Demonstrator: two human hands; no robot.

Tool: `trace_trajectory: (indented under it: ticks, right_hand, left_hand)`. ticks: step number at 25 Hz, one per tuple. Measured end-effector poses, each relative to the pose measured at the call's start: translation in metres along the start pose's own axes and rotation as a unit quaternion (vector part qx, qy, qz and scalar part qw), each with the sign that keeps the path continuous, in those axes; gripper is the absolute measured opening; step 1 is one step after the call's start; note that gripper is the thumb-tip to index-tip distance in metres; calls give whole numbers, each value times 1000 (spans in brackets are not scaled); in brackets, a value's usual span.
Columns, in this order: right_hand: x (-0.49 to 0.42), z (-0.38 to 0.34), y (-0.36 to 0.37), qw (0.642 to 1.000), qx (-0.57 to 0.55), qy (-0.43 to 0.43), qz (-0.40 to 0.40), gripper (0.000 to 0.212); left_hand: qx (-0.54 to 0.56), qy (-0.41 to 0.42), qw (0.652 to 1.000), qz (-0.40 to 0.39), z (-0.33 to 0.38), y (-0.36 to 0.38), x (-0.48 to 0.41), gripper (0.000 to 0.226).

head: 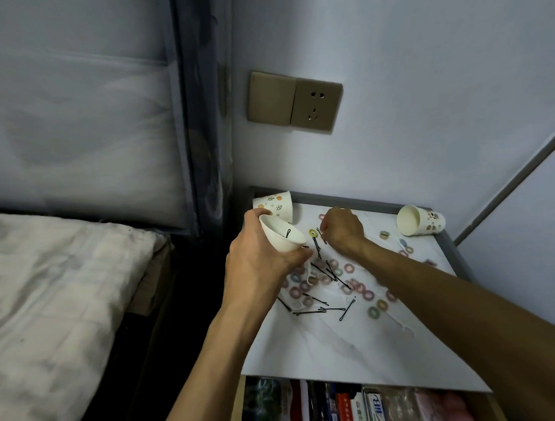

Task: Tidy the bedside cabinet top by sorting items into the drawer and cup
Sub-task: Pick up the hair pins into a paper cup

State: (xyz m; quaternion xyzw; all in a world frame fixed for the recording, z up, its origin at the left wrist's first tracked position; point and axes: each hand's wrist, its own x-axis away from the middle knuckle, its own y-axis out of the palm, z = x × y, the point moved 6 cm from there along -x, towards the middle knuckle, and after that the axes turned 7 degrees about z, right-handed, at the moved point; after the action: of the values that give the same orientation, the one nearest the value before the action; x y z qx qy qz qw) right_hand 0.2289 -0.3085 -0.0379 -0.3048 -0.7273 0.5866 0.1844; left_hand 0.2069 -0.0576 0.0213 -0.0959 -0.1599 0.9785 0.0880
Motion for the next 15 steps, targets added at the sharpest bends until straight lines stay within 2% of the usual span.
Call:
trace_trajectory:
  ticks: [8,11,15]
  right_hand:
    - [10,3,-5,1000,16,-4,-4,29]
    - [16,3,-5,998,43,6,-37,27]
    - [18,3,3,997,-23,1,-76,45]
  left_hand:
    - [0,1,1000,-3,1,0,3,77]
    - [6,-7,1000,-2,-1,-4,2,77]
    - [8,-8,1000,1,0,-4,2,77]
